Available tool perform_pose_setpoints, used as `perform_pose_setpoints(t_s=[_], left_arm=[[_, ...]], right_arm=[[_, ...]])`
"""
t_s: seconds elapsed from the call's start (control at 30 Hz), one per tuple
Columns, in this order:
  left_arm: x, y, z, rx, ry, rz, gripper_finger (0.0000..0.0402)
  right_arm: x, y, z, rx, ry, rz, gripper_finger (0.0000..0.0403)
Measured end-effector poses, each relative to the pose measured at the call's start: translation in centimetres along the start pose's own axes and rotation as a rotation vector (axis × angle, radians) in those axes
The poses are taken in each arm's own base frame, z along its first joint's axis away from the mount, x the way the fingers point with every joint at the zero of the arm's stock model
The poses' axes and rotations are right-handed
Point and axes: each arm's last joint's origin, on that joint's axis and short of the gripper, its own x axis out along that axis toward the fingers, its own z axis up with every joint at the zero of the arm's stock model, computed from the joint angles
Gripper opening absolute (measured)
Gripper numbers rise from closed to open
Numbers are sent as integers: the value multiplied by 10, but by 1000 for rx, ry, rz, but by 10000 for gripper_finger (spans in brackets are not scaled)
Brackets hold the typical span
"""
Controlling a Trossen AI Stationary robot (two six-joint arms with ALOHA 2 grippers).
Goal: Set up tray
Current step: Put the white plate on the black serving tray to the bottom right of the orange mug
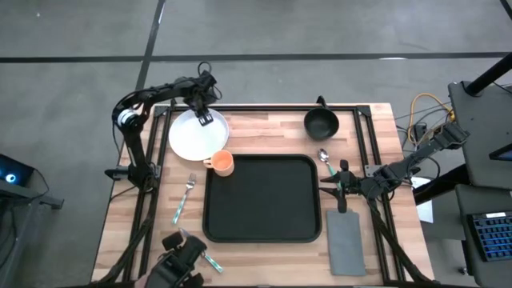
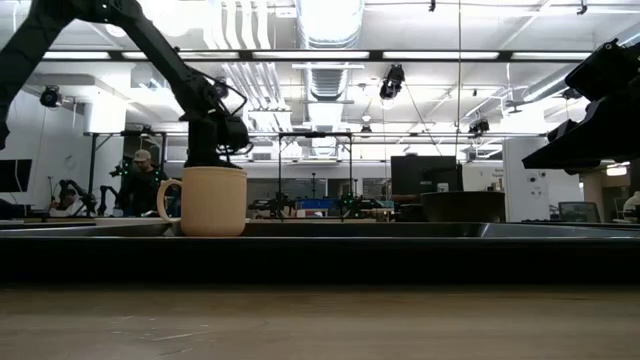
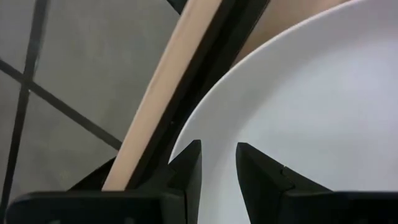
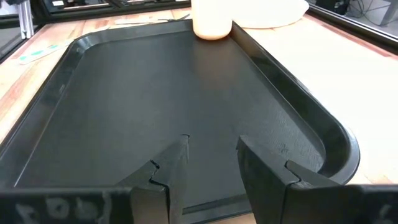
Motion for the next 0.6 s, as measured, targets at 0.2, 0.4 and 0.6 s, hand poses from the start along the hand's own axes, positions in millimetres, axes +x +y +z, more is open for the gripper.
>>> perform_pose_setpoints(t_s=[0.2,0.4,0.6], left_arm=[[9,8,-1,-24,-8,15,80],[14,9,-3,-23,0,4,80],[22,5,-7,-6,18,-34,69]], right_arm=[[0,0,0,12,0,0,128],[0,0,0,10,0,-1,128],[0,0,0,-4,-1,-1,128]])
